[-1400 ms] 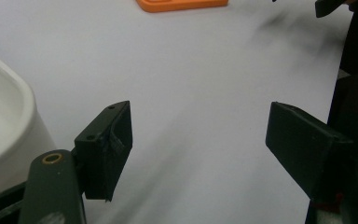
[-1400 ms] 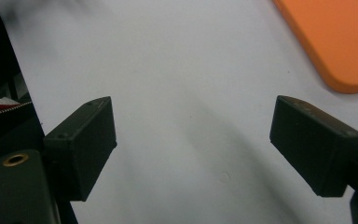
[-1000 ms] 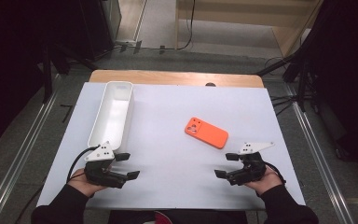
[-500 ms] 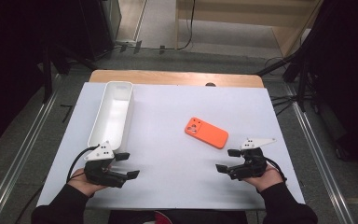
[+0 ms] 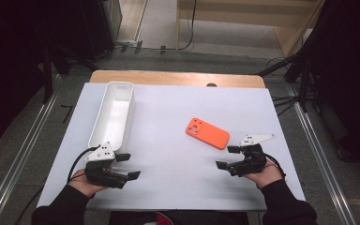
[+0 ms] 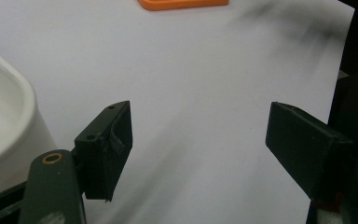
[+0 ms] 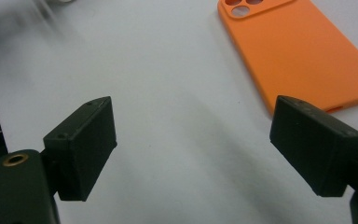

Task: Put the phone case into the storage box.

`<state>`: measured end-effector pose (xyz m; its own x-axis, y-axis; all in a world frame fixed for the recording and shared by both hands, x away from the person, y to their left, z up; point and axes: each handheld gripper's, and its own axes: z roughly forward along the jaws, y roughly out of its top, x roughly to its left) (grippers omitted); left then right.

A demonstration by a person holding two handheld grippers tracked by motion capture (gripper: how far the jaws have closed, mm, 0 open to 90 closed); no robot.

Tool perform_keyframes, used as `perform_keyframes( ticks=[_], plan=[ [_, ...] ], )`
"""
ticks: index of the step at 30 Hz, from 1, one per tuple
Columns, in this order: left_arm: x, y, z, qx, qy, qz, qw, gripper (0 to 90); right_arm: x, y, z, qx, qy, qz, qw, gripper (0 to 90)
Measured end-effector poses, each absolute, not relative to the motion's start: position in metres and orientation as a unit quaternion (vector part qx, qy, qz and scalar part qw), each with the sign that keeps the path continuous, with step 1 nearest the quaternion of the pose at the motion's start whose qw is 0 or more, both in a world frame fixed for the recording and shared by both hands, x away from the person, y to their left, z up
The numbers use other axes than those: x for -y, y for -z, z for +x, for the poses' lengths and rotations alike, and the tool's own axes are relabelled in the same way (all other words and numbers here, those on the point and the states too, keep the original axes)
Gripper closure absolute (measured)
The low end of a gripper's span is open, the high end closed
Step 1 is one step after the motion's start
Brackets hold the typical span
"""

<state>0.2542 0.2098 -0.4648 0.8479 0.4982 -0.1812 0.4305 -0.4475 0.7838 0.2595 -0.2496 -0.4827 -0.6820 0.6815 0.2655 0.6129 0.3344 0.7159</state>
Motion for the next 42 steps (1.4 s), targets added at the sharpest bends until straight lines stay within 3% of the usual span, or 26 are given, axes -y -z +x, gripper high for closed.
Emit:
perform_keyframes(
  ticks=[42],
  plan=[
    [-0.210,0.466,0.255,-0.273,-0.034,0.851,0.448,23.5,0.255,0.469,0.300,-0.821,-0.416,0.387,0.050,13.4]
  ],
)
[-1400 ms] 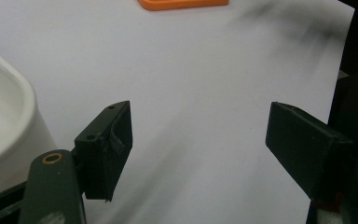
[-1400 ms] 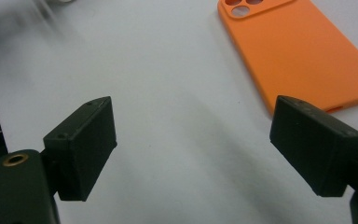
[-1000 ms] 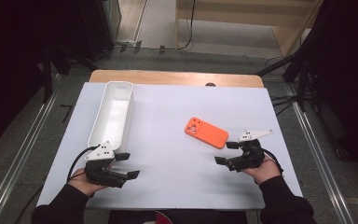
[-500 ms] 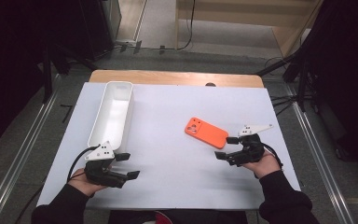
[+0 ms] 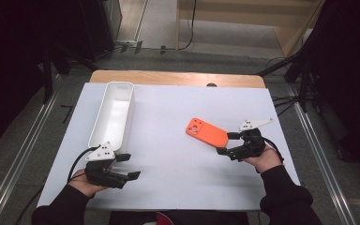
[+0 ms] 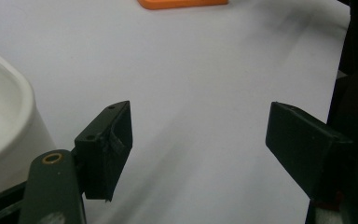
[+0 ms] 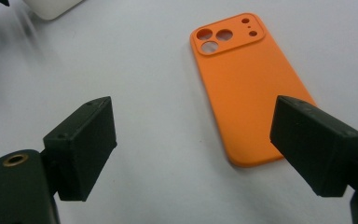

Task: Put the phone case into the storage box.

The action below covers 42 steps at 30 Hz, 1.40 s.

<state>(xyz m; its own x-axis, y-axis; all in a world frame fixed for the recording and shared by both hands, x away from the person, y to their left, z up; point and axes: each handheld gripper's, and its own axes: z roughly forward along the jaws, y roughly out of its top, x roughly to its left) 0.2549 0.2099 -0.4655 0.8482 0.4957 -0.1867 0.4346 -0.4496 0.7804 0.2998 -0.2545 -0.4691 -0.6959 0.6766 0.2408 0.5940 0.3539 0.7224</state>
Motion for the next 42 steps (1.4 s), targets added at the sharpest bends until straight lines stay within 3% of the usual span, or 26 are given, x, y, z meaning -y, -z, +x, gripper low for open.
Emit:
perform_keyframes(
  ticks=[4,42],
  plan=[
    [-0.210,0.466,0.255,-0.274,-0.034,0.850,0.448,23.5,0.255,0.466,0.306,-0.821,-0.420,0.383,0.051,9.6],
    [-0.210,0.466,0.255,-0.272,-0.036,0.853,0.444,23.5,0.255,0.452,0.364,-0.834,-0.417,0.357,0.055,9.7]
  ],
)
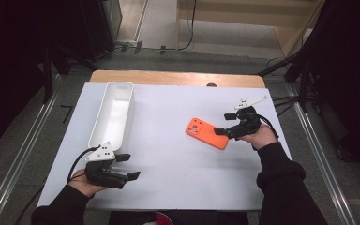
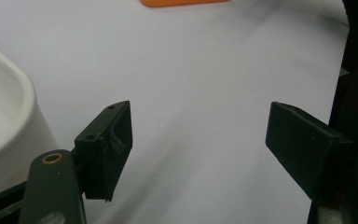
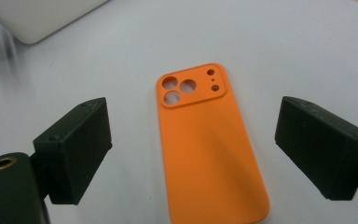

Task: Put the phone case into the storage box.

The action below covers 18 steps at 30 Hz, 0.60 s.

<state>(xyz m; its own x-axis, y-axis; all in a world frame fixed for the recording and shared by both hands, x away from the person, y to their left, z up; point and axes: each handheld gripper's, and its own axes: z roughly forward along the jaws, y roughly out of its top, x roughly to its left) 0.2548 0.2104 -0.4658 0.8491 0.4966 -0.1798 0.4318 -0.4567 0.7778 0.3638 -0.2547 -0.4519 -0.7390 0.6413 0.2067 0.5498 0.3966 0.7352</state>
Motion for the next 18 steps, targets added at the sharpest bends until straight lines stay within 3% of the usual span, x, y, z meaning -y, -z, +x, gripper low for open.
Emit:
perform_keyframes(
  ticks=[18],
  plan=[
    [-0.211,0.466,0.255,-0.274,-0.037,0.851,0.446,23.5,0.241,0.454,0.387,-0.837,-0.419,0.349,0.055,9.7]
  ],
)
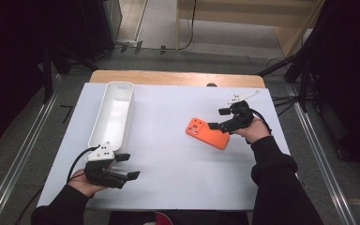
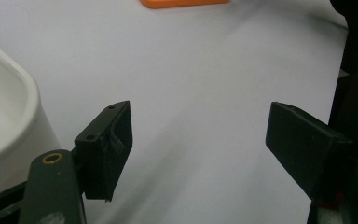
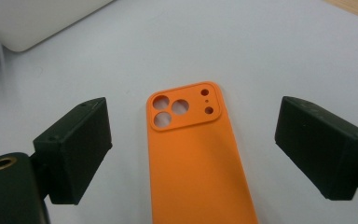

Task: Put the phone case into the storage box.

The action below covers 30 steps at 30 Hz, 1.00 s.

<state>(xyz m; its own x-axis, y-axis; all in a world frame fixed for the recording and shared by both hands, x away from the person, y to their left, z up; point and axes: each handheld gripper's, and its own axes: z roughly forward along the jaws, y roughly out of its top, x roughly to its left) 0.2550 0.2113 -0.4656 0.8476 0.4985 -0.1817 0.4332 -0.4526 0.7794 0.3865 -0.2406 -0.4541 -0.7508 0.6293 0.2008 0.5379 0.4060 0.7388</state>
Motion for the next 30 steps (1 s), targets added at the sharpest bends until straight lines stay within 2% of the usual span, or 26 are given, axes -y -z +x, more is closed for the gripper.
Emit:
perform_keyframes(
  ticks=[30],
  plan=[
    [-0.212,0.465,0.255,-0.273,-0.037,0.850,0.448,23.5,0.225,0.468,0.398,-0.858,-0.372,0.350,0.050,9.8]
  ],
)
